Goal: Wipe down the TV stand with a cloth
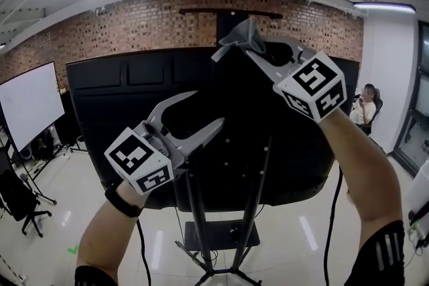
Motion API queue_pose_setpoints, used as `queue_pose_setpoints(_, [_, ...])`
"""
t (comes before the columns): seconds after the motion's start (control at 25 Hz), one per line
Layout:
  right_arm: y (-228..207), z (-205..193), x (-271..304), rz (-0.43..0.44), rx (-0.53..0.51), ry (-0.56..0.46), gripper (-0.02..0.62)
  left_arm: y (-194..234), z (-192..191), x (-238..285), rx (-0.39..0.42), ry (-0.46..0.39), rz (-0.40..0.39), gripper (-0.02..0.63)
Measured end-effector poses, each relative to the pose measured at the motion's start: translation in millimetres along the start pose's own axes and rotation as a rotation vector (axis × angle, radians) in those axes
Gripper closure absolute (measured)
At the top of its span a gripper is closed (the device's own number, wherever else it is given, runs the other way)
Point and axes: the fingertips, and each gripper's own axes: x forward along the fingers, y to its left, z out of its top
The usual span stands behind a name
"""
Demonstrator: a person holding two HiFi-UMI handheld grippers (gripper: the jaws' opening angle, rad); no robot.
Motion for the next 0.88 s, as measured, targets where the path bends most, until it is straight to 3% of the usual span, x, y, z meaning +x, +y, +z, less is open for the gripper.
queue_pose_setpoints(0.36, [-22.1, 13.6, 53.1, -0.013, -0.274, 0.147, 0.548, 26.7, -0.7, 19.7, -0.005, 0.039, 0.036, 0.327])
queue_pose_setpoints(0.56, [-20.5, -8.0, 72.1, -0.021, -0.275, 0.216, 0.548, 27.2, -13.9, 16.9, -0.014, 0.06, 0.044, 0.322])
queue_pose_setpoints(0.88, [0.1, -25.8, 66.0, -0.023, -0.272, 0.233, 0.549, 13.3, -33.0, 5.8, -0.054, 0.058, 0.044, 0.322])
